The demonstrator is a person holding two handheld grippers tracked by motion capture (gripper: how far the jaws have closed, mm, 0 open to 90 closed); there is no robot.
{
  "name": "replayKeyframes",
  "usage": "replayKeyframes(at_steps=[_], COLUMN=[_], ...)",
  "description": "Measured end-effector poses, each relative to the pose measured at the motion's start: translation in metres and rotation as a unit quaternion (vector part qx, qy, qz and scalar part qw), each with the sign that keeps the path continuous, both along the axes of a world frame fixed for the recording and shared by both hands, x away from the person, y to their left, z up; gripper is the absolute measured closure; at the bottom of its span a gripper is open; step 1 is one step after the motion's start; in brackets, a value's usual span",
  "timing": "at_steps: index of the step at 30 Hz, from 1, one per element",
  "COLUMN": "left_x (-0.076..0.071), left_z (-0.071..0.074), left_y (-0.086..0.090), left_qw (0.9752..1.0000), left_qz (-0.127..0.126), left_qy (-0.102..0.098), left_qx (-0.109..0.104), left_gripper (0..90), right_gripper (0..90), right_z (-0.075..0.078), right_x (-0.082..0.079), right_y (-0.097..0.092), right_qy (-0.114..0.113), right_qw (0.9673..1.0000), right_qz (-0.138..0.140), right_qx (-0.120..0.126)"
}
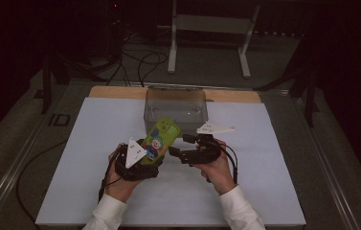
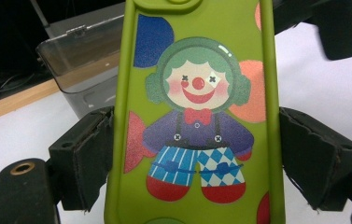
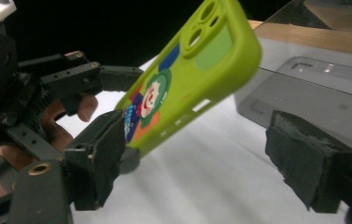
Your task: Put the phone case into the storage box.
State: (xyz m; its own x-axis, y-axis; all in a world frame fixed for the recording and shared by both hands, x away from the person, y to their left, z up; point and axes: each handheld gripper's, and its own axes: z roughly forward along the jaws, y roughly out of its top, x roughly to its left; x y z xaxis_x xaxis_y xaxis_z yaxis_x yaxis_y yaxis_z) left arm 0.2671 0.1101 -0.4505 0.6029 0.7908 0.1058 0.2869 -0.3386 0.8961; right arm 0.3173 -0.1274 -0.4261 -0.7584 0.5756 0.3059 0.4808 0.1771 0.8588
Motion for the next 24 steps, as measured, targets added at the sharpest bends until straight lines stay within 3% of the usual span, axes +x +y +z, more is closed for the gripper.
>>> replayKeyframes(at_steps=[16, 19, 24], left_x=[-0.005, -0.005, -0.006], left_z=[0.002, 0.001, 0.0], left_y=[-0.006, -0.007, -0.009], left_qw=[0.9996, 0.9995, 0.9991], left_qz=[-0.005, -0.004, 0.0], left_qy=[-0.008, -0.007, -0.008], left_qx=[-0.027, -0.031, -0.041], left_gripper=[15.9, 15.9, 15.9], right_gripper=[46.4, 55.0, 66.9], right_z=[-0.008, -0.009, -0.011], right_x=[0.002, 0.002, 0.003], right_y=[0.022, 0.024, 0.027], right_qy=[0.036, 0.042, 0.05], right_qw=[0.9987, 0.998, 0.9971], right_qz=[0.029, 0.035, 0.021], right_qx=[0.019, 0.032, 0.054])
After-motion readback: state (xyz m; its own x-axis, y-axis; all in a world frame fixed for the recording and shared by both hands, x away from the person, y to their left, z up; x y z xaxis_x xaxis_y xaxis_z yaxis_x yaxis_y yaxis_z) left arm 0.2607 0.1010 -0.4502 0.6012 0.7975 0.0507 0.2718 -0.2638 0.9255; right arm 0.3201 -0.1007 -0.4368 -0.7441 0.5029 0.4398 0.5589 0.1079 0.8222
